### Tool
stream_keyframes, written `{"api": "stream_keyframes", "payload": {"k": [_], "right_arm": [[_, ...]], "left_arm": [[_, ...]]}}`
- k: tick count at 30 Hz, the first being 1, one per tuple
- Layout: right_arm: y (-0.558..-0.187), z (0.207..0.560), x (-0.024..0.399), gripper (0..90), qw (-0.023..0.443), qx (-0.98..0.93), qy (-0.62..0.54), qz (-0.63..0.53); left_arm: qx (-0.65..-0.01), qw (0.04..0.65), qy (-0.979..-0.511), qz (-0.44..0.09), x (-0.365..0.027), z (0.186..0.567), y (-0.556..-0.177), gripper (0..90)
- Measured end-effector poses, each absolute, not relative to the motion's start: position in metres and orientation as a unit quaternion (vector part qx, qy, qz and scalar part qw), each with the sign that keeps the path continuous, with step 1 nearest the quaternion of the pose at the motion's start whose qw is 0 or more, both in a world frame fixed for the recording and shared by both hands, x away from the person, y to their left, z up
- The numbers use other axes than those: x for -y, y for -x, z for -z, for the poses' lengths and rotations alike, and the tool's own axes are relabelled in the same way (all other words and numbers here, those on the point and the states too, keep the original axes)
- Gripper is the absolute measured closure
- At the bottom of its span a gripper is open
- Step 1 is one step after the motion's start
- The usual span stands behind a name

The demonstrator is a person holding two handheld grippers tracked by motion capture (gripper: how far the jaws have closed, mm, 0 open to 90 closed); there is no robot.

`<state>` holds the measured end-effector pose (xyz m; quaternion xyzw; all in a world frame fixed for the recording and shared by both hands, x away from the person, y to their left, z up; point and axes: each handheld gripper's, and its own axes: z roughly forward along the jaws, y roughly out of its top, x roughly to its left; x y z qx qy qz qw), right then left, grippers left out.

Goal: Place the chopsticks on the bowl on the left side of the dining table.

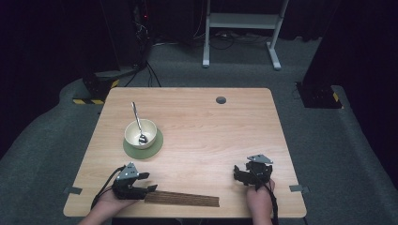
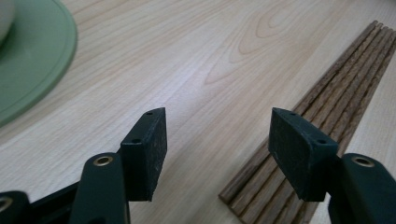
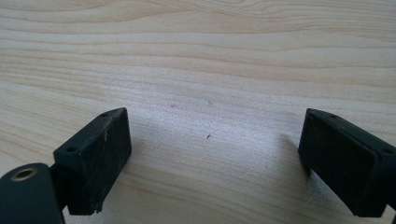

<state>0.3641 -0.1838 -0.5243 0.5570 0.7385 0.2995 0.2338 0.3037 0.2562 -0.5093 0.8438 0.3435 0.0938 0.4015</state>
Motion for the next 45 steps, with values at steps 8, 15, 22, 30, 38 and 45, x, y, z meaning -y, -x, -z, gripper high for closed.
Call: {"api": "stream_keyframes", "payload": {"k": [8,15,22,30,38,45], "right_arm": [[-0.364,0.524,0.184,8.9,0.233,-0.739,-0.557,-0.3],[-0.365,0.524,0.184,8.9,0.233,-0.74,-0.555,-0.3],[-0.365,0.524,0.184,8.9,0.232,-0.74,-0.555,-0.3],[-0.365,0.524,0.184,8.9,0.232,-0.741,-0.554,-0.3],[-0.365,0.524,0.184,8.9,0.232,-0.742,-0.553,-0.3],[-0.365,0.524,0.184,8.9,0.232,-0.742,-0.553,-0.3]], "left_arm": [[-0.335,0.406,-0.844,-0.1,-0.247,0.508,-0.302,41.4],[-0.32,0.396,-0.854,-0.103,-0.242,0.512,-0.302,40.8],[-0.309,0.385,-0.862,-0.112,-0.237,0.514,-0.301,40.1],[-0.315,0.377,-0.864,-0.112,-0.24,0.518,-0.303,41.4],[-0.324,0.378,-0.859,-0.121,-0.244,0.519,-0.305,44.7],[-0.307,0.378,-0.864,-0.128,-0.24,0.519,-0.303,54.4]]}}
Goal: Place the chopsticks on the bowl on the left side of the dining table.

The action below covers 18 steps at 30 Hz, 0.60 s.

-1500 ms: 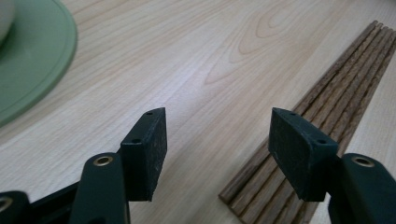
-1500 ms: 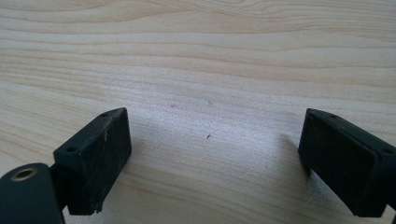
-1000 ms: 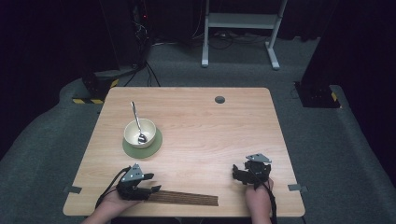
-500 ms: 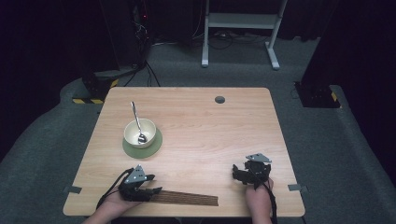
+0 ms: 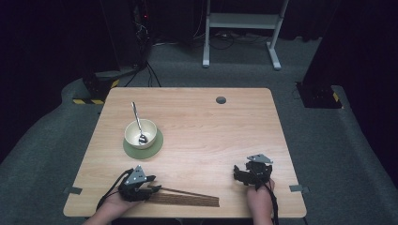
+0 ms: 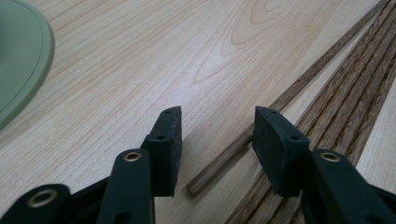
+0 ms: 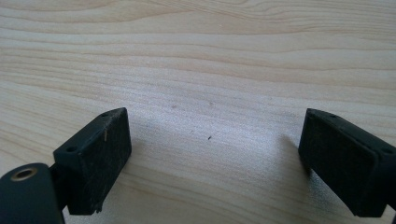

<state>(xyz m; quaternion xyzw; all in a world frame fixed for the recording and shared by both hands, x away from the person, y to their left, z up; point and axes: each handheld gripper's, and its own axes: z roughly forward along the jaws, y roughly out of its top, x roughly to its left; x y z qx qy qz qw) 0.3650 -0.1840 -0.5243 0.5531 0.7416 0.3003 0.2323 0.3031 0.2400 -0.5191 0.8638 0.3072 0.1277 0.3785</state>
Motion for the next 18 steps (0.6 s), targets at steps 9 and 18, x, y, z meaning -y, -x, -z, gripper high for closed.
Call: {"api": "stream_keyframes", "payload": {"k": [9,18], "right_arm": [[-0.3649,0.5243,0.1839,8.9,0.232,-0.742,-0.552,-0.3],[-0.3649,0.5243,0.1837,8.9,0.232,-0.742,-0.552,-0.3]], "left_arm": [[-0.289,0.381,-0.868,-0.135,-0.2368,0.5213,-0.3019,69.5],[-0.3,0.388,-0.862,-0.132,-0.2442,0.5222,-0.3051,79.6]]}}
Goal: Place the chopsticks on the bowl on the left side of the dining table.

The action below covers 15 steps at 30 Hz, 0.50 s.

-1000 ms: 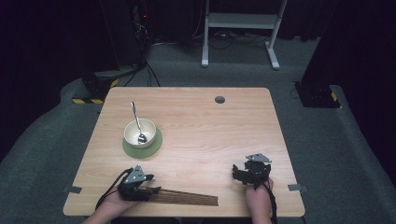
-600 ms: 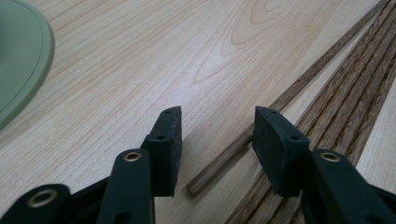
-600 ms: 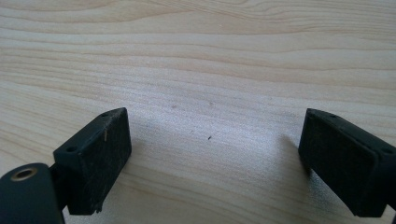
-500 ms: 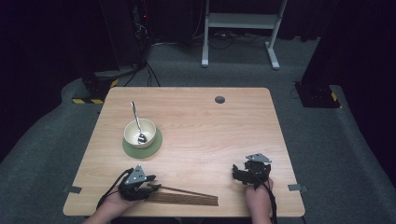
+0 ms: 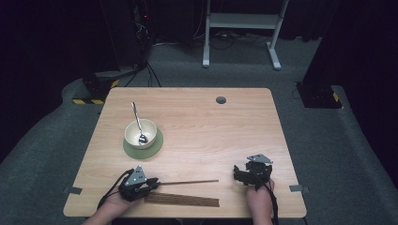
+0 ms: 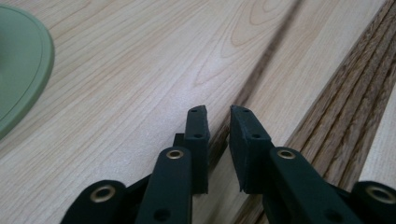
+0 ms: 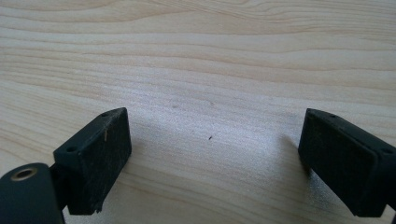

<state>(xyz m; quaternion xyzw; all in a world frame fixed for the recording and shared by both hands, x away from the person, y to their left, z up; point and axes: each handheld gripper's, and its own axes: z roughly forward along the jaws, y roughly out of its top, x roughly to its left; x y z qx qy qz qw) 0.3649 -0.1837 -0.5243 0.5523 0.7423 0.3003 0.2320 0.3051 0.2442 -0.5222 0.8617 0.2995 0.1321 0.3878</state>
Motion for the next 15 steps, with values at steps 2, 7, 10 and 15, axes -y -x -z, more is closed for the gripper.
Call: {"api": "stream_keyframes", "payload": {"k": [2,7,10,15], "right_arm": [[-0.3649,0.5243,0.1837,8.9,0.232,-0.742,-0.552,-0.3],[-0.3647,0.5243,0.1835,9.1,0.232,-0.743,-0.551,-0.301],[-0.3643,0.5244,0.1824,9.0,0.231,-0.744,-0.549,-0.302],[-0.3642,0.5243,0.1822,9.0,0.23,-0.746,-0.547,-0.302]], "left_arm": [[-0.306,0.39,-0.859,-0.13,-0.248,0.5226,-0.3064,81.6],[-0.311,0.39,-0.856,-0.136,-0.2525,0.5232,-0.3077,83.7],[-0.314,0.387,-0.854,-0.15,-0.2498,0.5236,-0.3071,78.6],[-0.315,0.383,-0.852,-0.168,-0.245,0.5242,-0.3082,69.2]]}}
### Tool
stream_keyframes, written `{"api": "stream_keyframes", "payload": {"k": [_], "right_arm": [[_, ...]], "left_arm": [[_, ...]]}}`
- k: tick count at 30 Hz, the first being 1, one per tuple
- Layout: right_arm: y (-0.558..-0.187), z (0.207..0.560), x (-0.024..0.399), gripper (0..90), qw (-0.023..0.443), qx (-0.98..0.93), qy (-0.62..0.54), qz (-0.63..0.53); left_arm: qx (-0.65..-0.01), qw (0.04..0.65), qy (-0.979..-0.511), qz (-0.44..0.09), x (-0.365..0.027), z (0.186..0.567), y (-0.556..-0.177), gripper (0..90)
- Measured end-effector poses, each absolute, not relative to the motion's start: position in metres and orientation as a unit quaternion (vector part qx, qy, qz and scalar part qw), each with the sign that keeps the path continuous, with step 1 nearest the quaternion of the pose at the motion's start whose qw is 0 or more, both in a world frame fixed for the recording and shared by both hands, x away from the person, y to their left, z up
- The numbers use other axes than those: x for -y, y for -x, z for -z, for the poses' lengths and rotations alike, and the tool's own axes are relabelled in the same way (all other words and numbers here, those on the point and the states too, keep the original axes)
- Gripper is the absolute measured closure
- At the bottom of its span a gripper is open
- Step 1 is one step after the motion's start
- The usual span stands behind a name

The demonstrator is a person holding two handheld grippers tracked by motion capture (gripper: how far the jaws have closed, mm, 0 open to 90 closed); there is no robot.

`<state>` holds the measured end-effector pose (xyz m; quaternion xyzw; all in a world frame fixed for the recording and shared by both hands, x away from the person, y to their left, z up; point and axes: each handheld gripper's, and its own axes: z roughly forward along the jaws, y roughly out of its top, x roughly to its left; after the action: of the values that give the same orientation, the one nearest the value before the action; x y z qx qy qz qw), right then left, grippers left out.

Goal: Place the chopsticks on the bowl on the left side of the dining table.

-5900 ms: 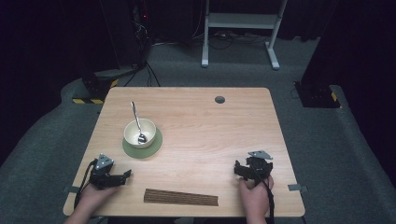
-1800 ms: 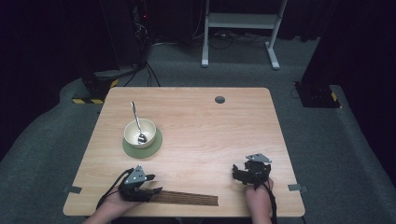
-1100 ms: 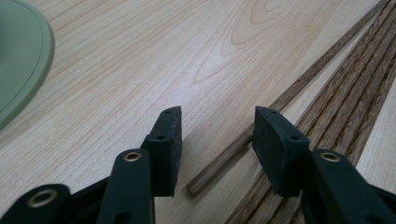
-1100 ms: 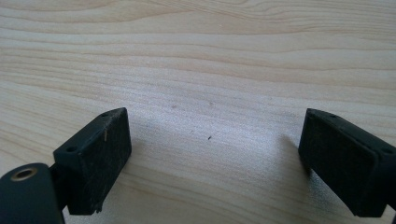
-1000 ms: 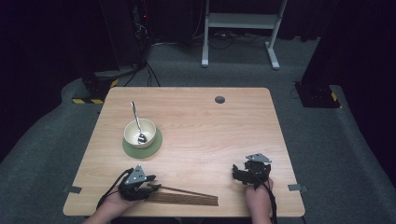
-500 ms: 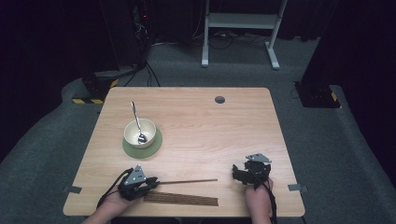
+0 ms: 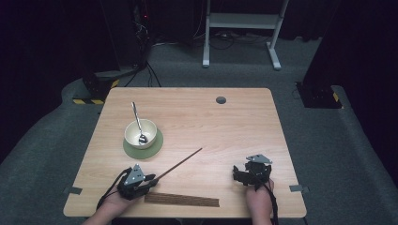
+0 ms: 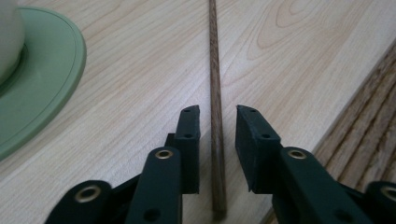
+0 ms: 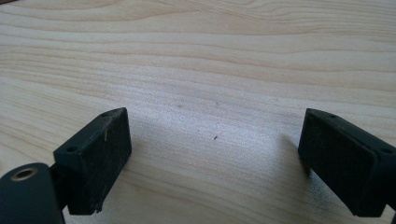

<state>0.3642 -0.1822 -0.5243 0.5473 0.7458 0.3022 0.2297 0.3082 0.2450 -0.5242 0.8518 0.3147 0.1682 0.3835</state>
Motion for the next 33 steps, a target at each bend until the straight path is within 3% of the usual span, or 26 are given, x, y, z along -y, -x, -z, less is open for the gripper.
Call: {"api": "stream_keyframes", "payload": {"k": [8,15,18,33], "right_arm": [[-0.364,0.524,0.182,9.0,0.226,-0.753,-0.538,-0.305],[-0.364,0.524,0.182,9.0,0.227,-0.753,-0.538,-0.304],[-0.364,0.524,0.182,8.9,0.227,-0.753,-0.538,-0.305],[-0.364,0.524,0.182,8.9,0.226,-0.753,-0.538,-0.305]], "left_arm": [[-0.325,0.39,-0.847,-0.156,-0.245,0.525,-0.311,70.0],[-0.327,0.392,-0.847,-0.152,-0.247,0.525,-0.314,76.4],[-0.323,0.393,-0.848,-0.149,-0.25,0.525,-0.315,83.4],[-0.331,0.408,-0.838,-0.149,-0.259,0.519,-0.322,84.4]]}}
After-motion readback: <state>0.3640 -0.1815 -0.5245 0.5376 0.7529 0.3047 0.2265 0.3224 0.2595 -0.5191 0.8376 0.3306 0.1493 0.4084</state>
